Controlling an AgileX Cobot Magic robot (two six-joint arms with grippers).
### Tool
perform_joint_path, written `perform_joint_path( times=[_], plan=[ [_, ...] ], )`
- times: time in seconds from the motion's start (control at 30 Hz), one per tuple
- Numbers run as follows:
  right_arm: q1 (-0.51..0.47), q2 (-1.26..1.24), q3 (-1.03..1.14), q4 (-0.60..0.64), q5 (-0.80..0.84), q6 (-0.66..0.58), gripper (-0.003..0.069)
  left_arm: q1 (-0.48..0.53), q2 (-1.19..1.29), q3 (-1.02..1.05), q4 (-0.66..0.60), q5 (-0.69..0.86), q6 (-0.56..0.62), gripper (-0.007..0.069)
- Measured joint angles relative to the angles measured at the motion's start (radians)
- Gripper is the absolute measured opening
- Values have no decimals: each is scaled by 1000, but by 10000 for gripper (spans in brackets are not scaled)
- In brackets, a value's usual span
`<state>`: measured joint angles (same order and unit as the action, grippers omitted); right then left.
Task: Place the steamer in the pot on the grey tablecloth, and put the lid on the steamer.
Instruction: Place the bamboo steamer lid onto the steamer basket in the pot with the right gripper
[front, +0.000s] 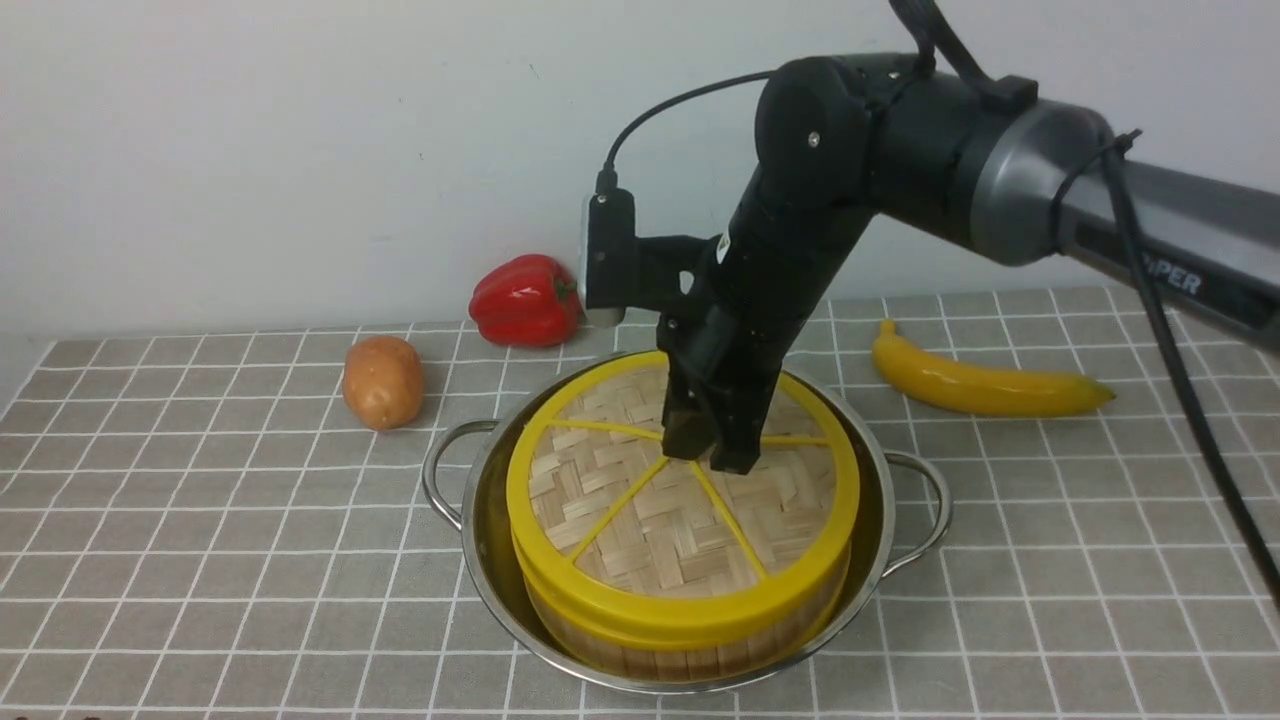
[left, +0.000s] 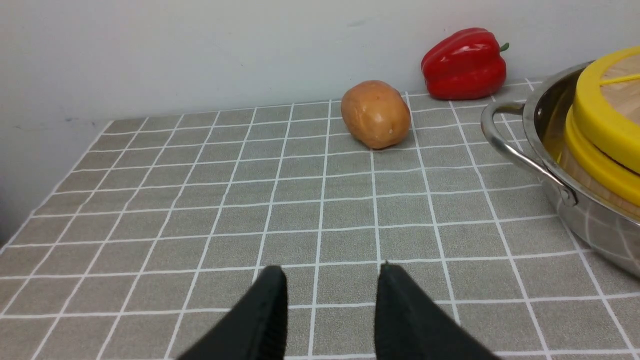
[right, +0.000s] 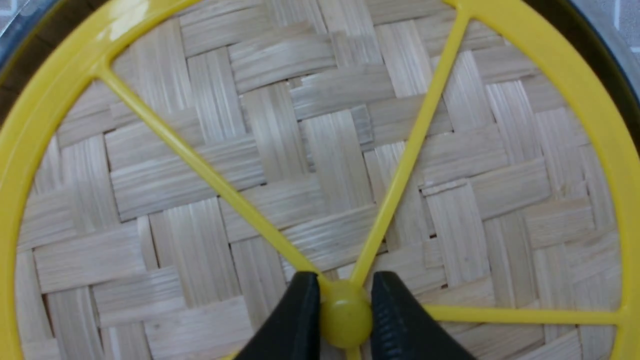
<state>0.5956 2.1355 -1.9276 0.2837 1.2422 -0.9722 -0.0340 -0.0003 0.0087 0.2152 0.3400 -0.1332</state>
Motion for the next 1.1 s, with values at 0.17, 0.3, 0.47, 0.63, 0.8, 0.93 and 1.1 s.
perform_joint_path(
  times=[0.17, 0.3, 0.47, 0.63, 0.8, 0.93, 1.1],
  plan=[
    [0, 0, 0, 2, 1, -26, 144, 0, 0, 0, 0, 0, 0, 243],
    [0, 0, 0, 2, 2, -44, 144, 0, 0, 0, 0, 0, 0, 243],
    [0, 0, 0, 6, 4, -90, 144, 0, 0, 0, 0, 0, 0, 243],
    [0, 0, 0, 15, 5, -125, 144, 0, 0, 0, 0, 0, 0, 243],
    [3, 0, 0, 17, 7, -156, 144, 0, 0, 0, 0, 0, 0, 243],
    [3, 0, 0, 13, 8, -159, 144, 0, 0, 0, 0, 0, 0, 243],
    [3, 0, 0, 7, 8, -194, 144, 0, 0, 0, 0, 0, 0, 243]
  ],
)
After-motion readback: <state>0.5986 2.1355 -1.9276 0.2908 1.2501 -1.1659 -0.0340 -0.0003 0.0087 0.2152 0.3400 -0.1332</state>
